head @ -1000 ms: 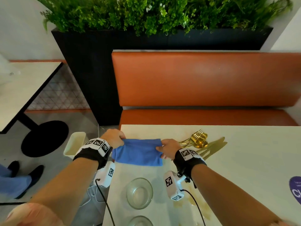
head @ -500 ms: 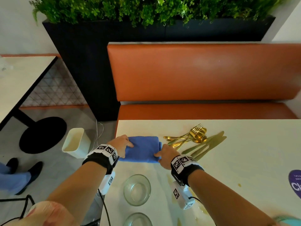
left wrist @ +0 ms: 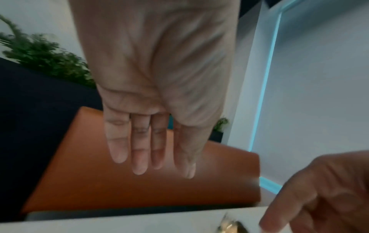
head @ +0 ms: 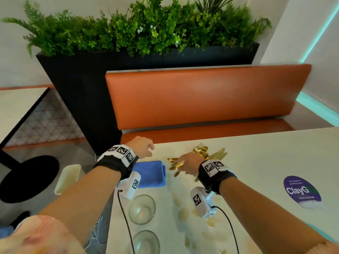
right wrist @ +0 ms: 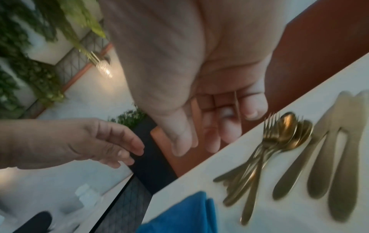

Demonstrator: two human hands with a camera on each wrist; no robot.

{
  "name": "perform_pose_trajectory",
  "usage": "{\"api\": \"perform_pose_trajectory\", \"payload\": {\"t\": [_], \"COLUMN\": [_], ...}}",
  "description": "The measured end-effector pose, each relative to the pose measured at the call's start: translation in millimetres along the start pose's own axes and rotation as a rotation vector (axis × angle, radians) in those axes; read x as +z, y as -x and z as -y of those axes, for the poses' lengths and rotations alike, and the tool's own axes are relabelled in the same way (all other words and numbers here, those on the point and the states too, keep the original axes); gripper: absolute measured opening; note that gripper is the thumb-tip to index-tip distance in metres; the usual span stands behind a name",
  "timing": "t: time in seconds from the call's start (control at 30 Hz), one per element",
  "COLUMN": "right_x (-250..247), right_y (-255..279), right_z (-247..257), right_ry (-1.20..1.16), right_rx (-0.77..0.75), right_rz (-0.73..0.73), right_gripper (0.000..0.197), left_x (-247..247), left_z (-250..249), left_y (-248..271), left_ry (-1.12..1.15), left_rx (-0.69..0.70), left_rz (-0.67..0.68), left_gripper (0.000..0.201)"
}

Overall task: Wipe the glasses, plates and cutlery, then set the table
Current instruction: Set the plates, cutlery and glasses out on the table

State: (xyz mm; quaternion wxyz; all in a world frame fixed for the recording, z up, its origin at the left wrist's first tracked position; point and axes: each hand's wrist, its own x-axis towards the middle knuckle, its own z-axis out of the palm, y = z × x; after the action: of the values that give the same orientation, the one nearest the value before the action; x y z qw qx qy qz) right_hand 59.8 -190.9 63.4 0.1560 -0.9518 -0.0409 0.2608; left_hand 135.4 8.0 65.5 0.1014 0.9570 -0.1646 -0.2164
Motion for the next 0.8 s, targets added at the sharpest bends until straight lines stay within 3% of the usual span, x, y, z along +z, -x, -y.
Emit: {"api": "perform_pose_trajectory", "payload": {"t": [0.23,0.5,0.63,0.73,0.8], "right_x": [-37.1,-24.1,11.9,54.8,84.0], "right_y": [80.1,189.1,238.5,265.9,282.2], "right_z": [-55.5,-157.2,-219.3,-270.6,-297.8], "right_ry": [-0.109,-0.261,-0.321,-0.371,-0.466], "right_rx": [0.144,0.377,0.539,0.673,0.763], "right_rz": [-0.234,-0.388,-0.39,-0.339,-0.319], "right_gripper": [0.037,0.032,0.033,0.034,0.037], "left_x": [-27.0,35.4,95.1,148.8,179.7], "left_z": [-129.1,-253.9,-301.2,-323.7,-333.8], "left_y": [26.3,50.7,58.8,66.4,71.2], "left_ry": [0.085,0.221,0.236,0.328,0.313], "left_rx": [0.239,0.332,0.303,0.169,0.101], "left_rz": [-0.095,-0.133,-0.026,0.144,0.28], "left_gripper": [0.029,0.028,0.033,0.037,0.026]}}
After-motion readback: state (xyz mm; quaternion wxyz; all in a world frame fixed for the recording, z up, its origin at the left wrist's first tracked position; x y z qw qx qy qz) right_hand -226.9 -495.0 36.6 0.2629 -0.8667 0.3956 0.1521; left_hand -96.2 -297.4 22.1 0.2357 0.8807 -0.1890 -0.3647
